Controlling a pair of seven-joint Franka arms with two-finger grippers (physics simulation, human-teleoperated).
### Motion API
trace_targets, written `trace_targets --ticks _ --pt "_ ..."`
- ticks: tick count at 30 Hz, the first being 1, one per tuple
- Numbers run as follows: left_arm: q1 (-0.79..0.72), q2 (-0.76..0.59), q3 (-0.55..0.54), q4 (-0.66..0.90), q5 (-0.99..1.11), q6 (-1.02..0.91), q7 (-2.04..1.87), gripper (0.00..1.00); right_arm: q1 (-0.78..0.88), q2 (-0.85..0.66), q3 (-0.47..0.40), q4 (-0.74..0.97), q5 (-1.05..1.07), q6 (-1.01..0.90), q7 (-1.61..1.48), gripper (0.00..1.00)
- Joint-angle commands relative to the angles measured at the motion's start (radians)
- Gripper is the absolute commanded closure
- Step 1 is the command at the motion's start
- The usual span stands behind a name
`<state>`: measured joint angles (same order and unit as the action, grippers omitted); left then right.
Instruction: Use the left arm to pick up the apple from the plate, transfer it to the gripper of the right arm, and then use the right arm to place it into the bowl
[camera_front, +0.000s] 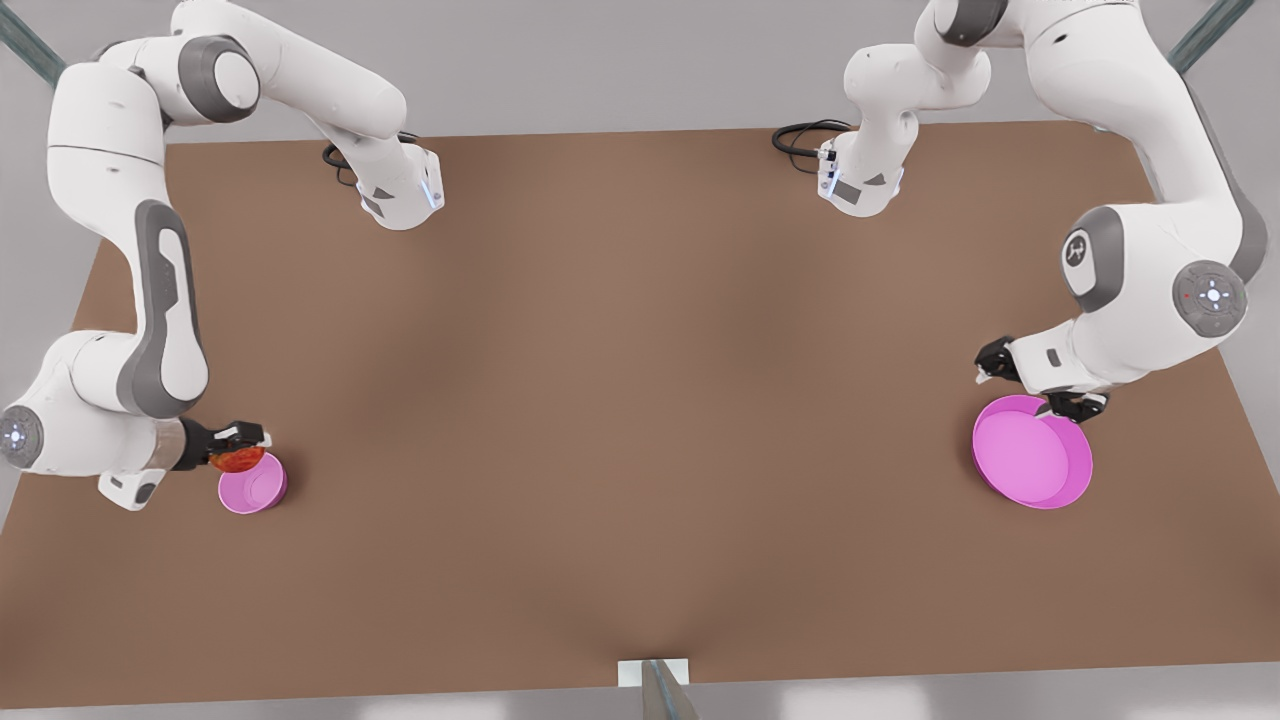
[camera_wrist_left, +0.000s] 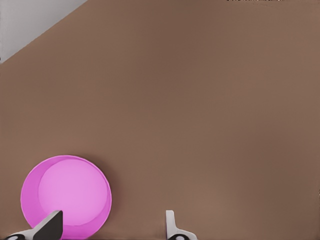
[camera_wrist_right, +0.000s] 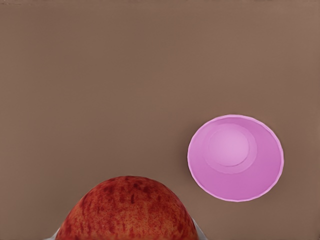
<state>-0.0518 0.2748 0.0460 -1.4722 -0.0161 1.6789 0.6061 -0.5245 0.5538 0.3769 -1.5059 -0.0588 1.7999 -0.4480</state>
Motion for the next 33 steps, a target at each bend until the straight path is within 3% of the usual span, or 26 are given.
trace_targets --ticks 1,5,26,27,33 --pt "0.001 0.006 0.0 0.001 0.004 -0.004 -0.602 0.0 0.003 0.02 0.0 0.003 -0.03 0.156 0.063 0.36" --pt "0.003 0.024 0.0 0.01 0.004 -0.002 -0.602 0.0 0.001 0.097 -0.018 0.081 -0.052 0.167 0.031 0.36" --pt "0.003 0.067 0.002 0.021 0.002 0.004 -0.606 0.0 -0.008 0.179 -0.065 0.01 -0.084 0.272 0.046 0.35" --pt "0.003 0.067 0.002 0.021 0.002 0.004 -0.606 0.0 -0.011 0.179 -0.069 0.01 -0.084 0.272 0.046 0.0" --pt "0.003 0.069 0.002 0.023 0.002 0.004 -0.606 0.0 -0.019 0.172 -0.067 0.01 -0.082 0.265 0.034 0.0"
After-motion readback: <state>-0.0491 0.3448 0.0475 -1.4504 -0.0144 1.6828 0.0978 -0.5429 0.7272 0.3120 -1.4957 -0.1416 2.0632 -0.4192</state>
